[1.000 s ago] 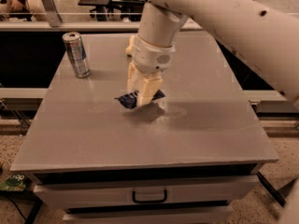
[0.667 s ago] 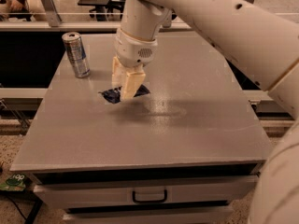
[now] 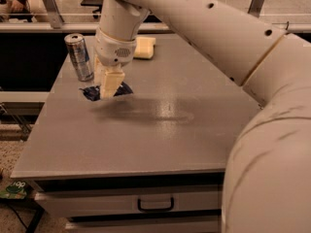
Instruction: Move rxbar blueberry near redbull can
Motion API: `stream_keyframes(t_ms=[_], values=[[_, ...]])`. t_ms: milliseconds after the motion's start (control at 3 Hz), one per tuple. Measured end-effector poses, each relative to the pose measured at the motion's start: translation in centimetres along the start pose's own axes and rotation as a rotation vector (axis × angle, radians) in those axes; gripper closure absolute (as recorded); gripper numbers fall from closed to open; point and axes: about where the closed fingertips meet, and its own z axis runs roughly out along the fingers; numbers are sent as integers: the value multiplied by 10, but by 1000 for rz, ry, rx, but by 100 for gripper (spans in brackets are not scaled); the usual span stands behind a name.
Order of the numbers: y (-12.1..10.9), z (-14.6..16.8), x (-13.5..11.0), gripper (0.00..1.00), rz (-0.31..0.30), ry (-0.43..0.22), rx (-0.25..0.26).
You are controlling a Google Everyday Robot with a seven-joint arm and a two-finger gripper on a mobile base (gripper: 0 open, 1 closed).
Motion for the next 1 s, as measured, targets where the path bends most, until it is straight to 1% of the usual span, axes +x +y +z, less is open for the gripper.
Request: stream_keyframes(t_ms=[333, 667, 1000], values=[[-21, 9, 2, 100, 23, 29, 39], [-37, 14, 10, 93, 48, 57, 65], [-55, 17, 23, 70, 81, 85, 84]])
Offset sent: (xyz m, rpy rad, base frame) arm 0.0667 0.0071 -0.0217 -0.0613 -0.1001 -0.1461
